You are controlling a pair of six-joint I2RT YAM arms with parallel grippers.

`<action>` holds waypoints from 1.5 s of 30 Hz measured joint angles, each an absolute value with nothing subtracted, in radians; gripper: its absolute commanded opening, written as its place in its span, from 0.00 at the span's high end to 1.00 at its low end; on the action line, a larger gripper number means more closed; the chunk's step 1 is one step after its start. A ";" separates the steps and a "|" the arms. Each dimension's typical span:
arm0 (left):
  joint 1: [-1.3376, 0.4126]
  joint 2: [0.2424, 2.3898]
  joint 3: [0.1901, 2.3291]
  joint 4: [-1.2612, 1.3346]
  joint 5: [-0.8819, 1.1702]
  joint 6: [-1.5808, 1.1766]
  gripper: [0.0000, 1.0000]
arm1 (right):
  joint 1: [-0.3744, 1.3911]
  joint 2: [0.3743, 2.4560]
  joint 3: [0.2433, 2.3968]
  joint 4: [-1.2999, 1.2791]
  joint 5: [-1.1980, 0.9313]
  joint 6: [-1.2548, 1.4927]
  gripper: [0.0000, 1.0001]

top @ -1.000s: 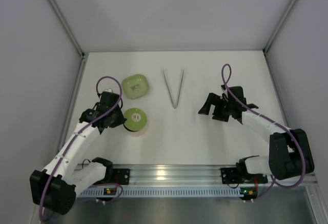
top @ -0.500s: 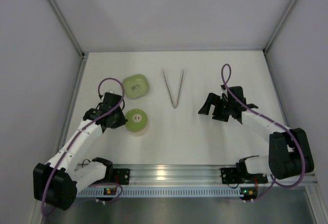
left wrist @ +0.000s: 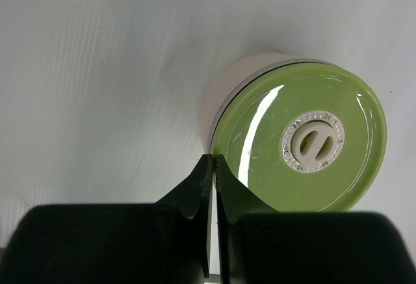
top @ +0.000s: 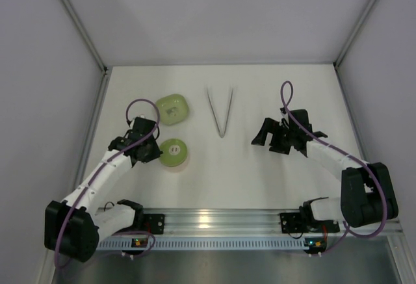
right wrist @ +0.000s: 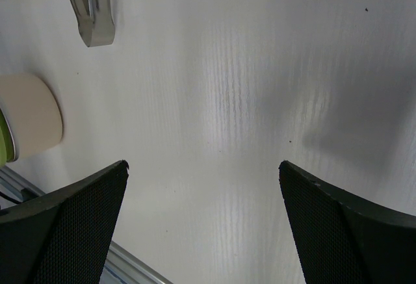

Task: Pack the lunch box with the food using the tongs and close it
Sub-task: Close the box lid on the packing box.

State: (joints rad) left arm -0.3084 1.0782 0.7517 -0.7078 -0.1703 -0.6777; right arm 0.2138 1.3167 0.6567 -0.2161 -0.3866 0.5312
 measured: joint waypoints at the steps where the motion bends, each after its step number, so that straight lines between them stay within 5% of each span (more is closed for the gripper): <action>1: -0.308 1.080 0.751 -0.706 -0.171 -0.677 0.94 | 0.214 1.317 0.656 -0.216 -0.387 0.531 0.03; 16: -0.308 1.132 0.751 -0.646 -0.189 -0.662 0.84 | 0.214 1.317 0.656 -0.216 -0.386 0.526 0.03; 33: -0.318 1.181 0.718 -0.457 -0.156 -0.674 0.85 | 0.214 1.299 0.656 -0.217 -0.376 0.524 0.02; 45: -0.485 1.254 0.712 -0.305 -0.170 -0.764 0.85 | 0.306 1.278 0.773 -0.225 -0.360 0.524 0.03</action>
State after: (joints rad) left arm -0.4847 1.2545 0.7124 -0.3054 -0.1696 -0.7639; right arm 0.3061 1.2778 0.7727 -0.2249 -0.3599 0.5240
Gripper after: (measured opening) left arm 0.154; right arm 0.973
